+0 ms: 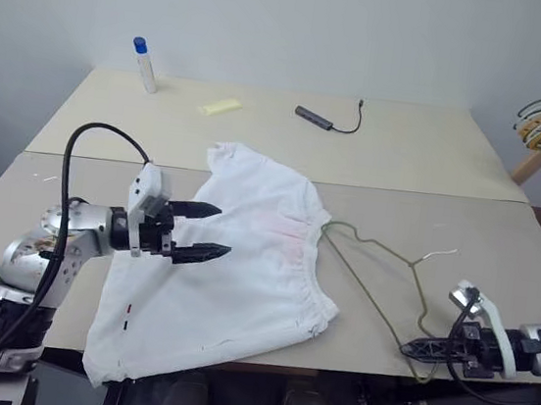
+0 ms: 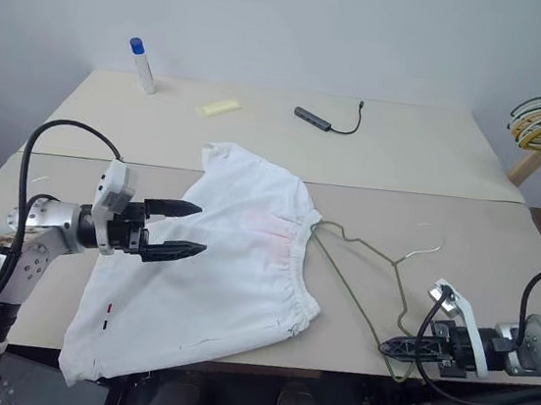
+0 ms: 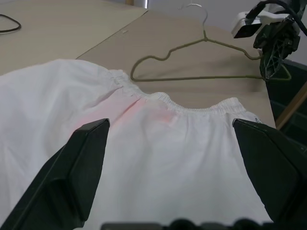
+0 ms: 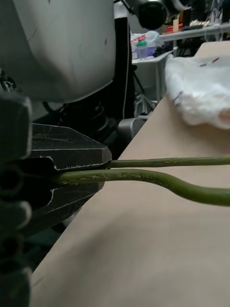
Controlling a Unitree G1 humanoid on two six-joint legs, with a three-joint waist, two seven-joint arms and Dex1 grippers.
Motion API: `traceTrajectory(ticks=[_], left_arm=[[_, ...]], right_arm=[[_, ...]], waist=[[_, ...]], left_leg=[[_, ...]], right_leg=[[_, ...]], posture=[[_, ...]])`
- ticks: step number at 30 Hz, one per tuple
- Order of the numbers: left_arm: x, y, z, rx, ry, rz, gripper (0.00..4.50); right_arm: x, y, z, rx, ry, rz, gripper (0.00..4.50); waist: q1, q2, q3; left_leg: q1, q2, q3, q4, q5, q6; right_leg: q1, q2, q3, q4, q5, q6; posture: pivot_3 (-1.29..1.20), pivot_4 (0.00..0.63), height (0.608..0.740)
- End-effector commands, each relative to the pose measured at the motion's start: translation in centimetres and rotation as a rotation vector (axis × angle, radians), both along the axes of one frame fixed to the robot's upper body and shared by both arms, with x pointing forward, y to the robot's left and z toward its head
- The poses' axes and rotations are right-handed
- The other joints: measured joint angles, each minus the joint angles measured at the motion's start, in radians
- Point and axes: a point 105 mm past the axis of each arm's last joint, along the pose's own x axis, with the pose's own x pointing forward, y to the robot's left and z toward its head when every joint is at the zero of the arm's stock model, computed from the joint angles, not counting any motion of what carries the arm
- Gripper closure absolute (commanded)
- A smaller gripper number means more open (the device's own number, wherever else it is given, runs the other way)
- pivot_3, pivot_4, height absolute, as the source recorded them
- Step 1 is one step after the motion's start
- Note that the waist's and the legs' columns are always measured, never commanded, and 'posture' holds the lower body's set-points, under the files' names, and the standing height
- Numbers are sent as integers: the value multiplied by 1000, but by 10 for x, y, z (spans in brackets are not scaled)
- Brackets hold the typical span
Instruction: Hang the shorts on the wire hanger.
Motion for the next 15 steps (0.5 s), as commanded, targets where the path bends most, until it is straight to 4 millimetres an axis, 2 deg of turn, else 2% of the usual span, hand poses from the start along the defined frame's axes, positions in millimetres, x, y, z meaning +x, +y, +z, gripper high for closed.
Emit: traceTrajectory(ticks=[1,15], left_arm=[[-4,-3,8,-12,-36,-13,43],[1,0,0,-6,-11,28,43]], right_arm=[[10,-7,2,-15,-48,-11,4500],[19,6,3,52,-116,8,4500]], waist=[[1,0,0],[2,0,0]], left_leg=[[0,0,0,0,0,0],[0,0,0,0,0,0]], right_leg=[[0,0,0,0,1,-1],[0,0,0,0,3,-3]], posture=[[-26,0,740],[-25,0,740]])
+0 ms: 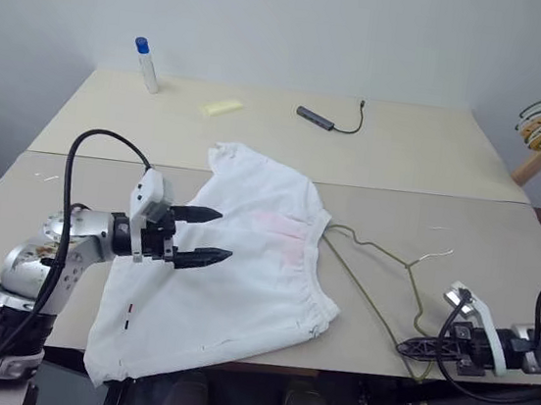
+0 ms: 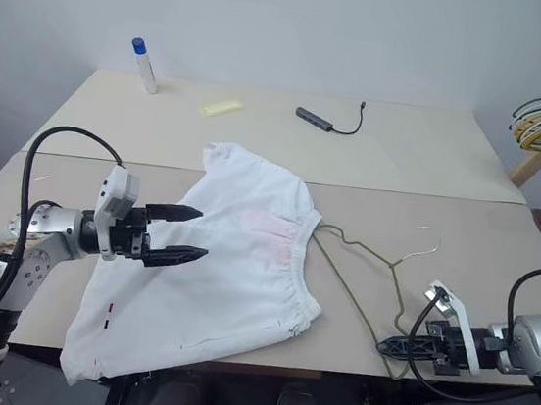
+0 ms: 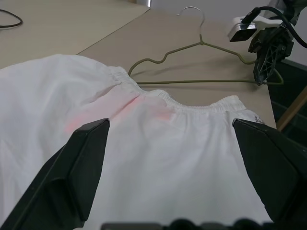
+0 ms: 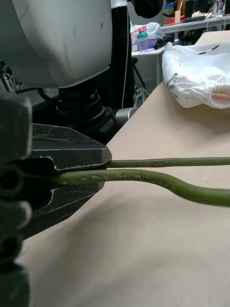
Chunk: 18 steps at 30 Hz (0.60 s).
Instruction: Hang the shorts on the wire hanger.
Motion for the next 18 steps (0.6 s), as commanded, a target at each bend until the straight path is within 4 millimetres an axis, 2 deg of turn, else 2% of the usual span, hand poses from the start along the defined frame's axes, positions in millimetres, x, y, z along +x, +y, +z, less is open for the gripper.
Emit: traceTrajectory(ticks=[1,14,18], left_arm=[[2,0,5,-8,-18,5,43],[-1,-4,0,-7,-19,8,43],[-1,-6,-5,19,-25,16,43]], right_arm=[[9,4,12,59,-68,1,4500],[9,7,18,68,-62,105,4500],[24,11,11,17,-58,103,4500]], waist=[[-1,0,0],[-1,1,0],[-1,1,-1]], left_leg=[[0,0,0,0,0,0],[1,0,0,0,0,0],[1,0,0,0,0,0]], right_leg=[[0,0,0,0,0,0],[0,0,0,1,0,0],[0,0,0,1,0,0]], posture=[[-24,0,740],[-10,0,740],[-4,0,740]])
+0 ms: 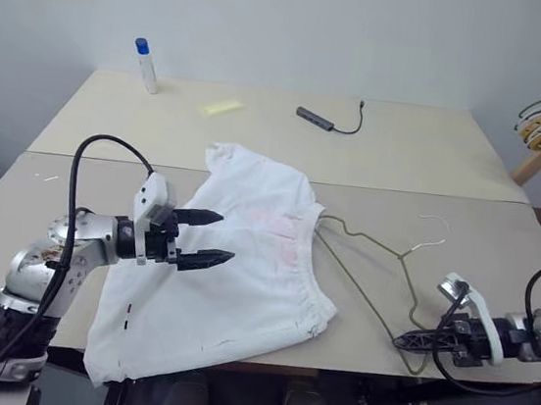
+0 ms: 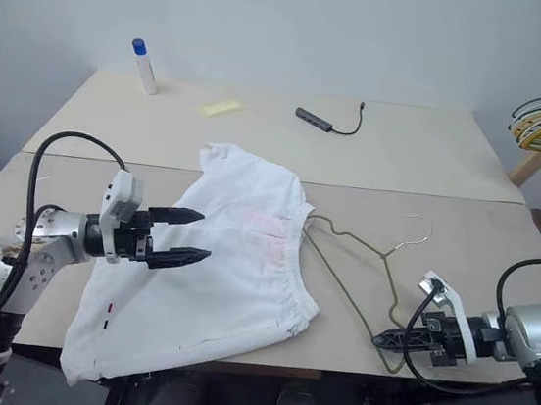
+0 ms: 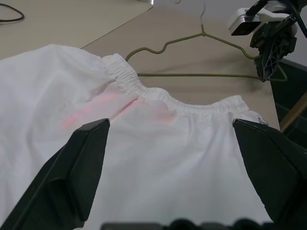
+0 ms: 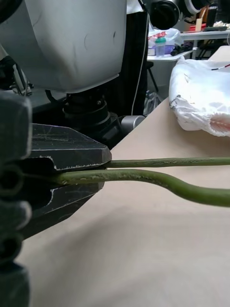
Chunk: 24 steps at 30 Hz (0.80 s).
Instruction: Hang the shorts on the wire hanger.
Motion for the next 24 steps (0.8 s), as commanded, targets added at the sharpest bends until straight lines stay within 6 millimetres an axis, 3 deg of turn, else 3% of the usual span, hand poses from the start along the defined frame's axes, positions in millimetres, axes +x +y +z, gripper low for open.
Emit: traceTrajectory(ticks=[1,5,11,19,24], left_arm=[[-1,-5,3,27,-48,-9,43],[-3,-11,7,15,-65,-23,43],[-2,-11,5,17,-68,-9,43],[0,-16,6,12,-78,-11,43],[-1,-16,0,45,-83,-13,43]], right_arm=[[17,5,1,-10,-20,0,4500],[29,5,-2,-43,-33,11,4500],[30,10,6,-34,-9,79,4500],[67,20,9,-42,-9,-3,4500],[64,22,6,-49,-17,45,4500]], waist=[[-3,0,0],[3,0,0],[15,0,0],[5,1,-1],[15,1,-1]], left_leg=[[0,0,0,0,0,0],[0,0,0,0,0,0],[0,-1,0,0,0,0],[2,0,0,1,0,0],[-1,-1,-1,1,0,0]], right_leg=[[0,0,0,0,0,0],[0,0,0,1,0,0],[0,-1,0,1,0,-1],[0,0,0,3,1,-1],[-2,-1,0,3,1,-1]], posture=[[0,0,740],[14,0,740],[23,0,740],[26,0,740],[32,0,740]])
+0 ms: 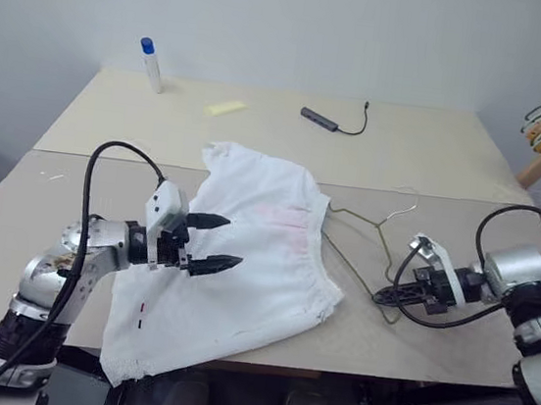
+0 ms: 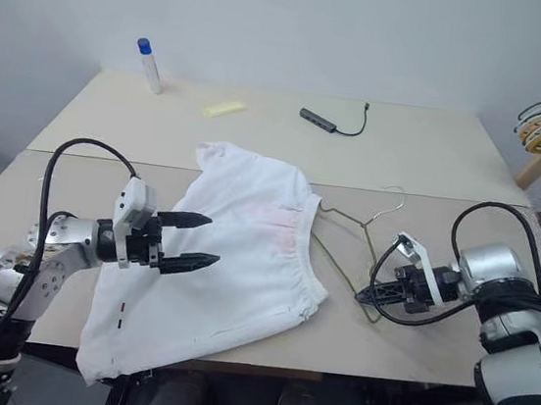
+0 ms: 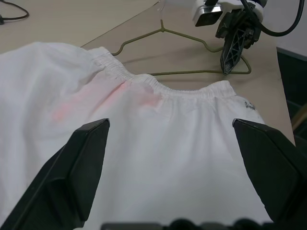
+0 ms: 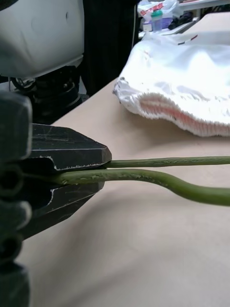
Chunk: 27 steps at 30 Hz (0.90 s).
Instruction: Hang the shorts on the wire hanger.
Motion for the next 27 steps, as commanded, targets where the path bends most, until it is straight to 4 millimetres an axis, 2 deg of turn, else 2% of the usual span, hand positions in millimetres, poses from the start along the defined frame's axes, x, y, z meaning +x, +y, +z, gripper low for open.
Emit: traceTrajectory(ticks=[1,4,11,17,27], left_arm=[[-1,-4,6,11,-49,-24,43],[-3,-5,4,8,-45,-33,43],[3,-9,5,1,-54,-31,43],[-3,-10,3,-6,-36,-61,43],[-3,-12,0,-17,-37,-28,43]], right_arm=[[-6,5,12,59,-30,88,4500],[-11,8,14,69,-33,132,4500],[20,11,16,57,-54,24,4500],[28,17,9,57,-57,8,4500],[44,21,17,95,-112,-57,4500]], waist=[[4,0,0],[10,1,0],[-7,2,-1],[-9,2,-1],[-13,3,-2]], left_leg=[[0,0,0,0,0,0],[1,0,0,0,0,0],[3,1,0,1,0,0],[1,0,-1,1,0,0],[2,0,-2,1,0,0]], right_leg=[[0,0,0,0,0,0],[0,0,0,2,0,0],[1,1,0,2,1,-1],[1,1,0,2,1,-1],[1,1,-1,3,1,-2]], posture=[[30,0,740],[26,0,740],[21,0,740],[28,0,740],[37,0,740]])
